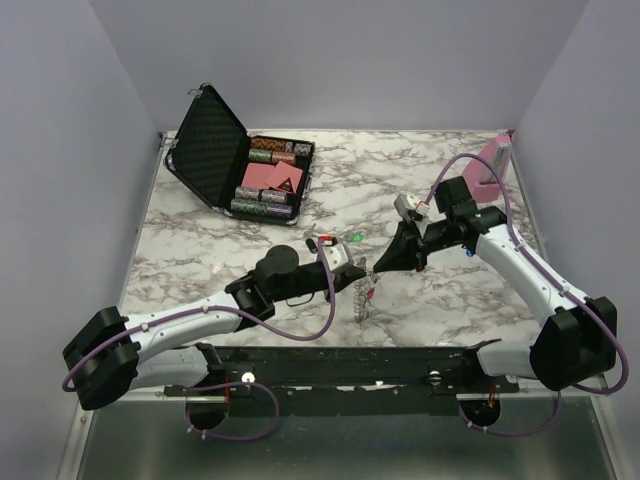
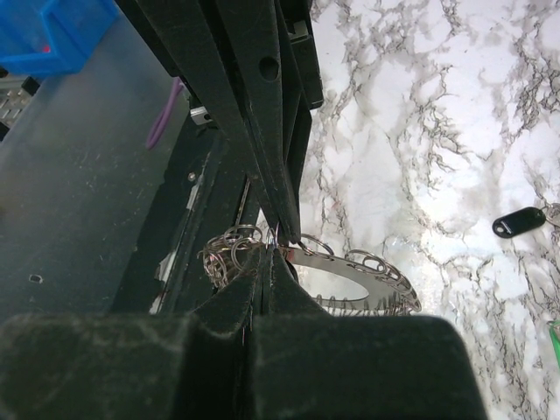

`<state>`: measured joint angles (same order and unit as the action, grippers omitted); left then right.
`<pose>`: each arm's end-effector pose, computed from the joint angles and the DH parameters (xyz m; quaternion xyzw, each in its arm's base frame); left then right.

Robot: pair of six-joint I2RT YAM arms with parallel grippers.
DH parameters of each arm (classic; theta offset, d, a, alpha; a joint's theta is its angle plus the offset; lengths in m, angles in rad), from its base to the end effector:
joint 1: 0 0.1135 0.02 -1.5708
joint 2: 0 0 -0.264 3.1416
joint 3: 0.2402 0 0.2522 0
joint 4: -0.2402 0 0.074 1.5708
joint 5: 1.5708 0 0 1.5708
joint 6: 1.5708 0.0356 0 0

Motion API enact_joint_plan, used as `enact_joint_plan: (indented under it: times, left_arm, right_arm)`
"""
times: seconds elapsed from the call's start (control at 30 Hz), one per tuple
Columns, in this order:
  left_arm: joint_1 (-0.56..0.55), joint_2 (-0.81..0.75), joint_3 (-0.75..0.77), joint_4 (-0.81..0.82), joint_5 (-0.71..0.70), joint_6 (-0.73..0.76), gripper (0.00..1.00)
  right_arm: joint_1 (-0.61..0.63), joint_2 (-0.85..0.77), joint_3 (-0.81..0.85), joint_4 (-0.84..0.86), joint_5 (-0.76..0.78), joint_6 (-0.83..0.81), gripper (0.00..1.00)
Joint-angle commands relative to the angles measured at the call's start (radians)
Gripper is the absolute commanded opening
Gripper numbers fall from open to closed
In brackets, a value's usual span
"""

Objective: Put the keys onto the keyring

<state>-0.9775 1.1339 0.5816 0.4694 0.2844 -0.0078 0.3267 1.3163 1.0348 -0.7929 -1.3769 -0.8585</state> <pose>0.1349 -0.2179 0.2663 0.4244 0.5997 -0.4089 0.5413 0.2199 0.1114 0.2875 -0.5475 0.5338 0.5444 0.3449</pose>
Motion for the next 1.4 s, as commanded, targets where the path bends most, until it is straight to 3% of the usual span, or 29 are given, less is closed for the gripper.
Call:
enact_joint_plan:
  times: [0.0, 0.63, 0.97, 1.37]
  left_arm:
    - [-0.003, -0.010, 0.041, -0.018, 0.002, -0.015, 0.00]
    - [0.042, -0.082, -0.008, 0.021, 0.009, -0.127, 0.00]
    - [0.074, -0.071, 0.038, -0.095, 0.050, -0.213, 0.00]
    - [0.076, -0.040, 0.078, -0.127, 0.104, -0.205, 0.00]
  right_arm:
    - [0.015, -0.002, -0.010, 0.014, 0.007, 0.019, 0.00]
    - [0.058, 0.017, -0.010, -0.002, 0.087, -0.013, 0.00]
    - [0.060, 0.017, -0.010, -0.029, 0.081, -0.062, 0.00]
    - [0.063, 0.020, -0.022, 0.030, 0.075, 0.012, 0.00]
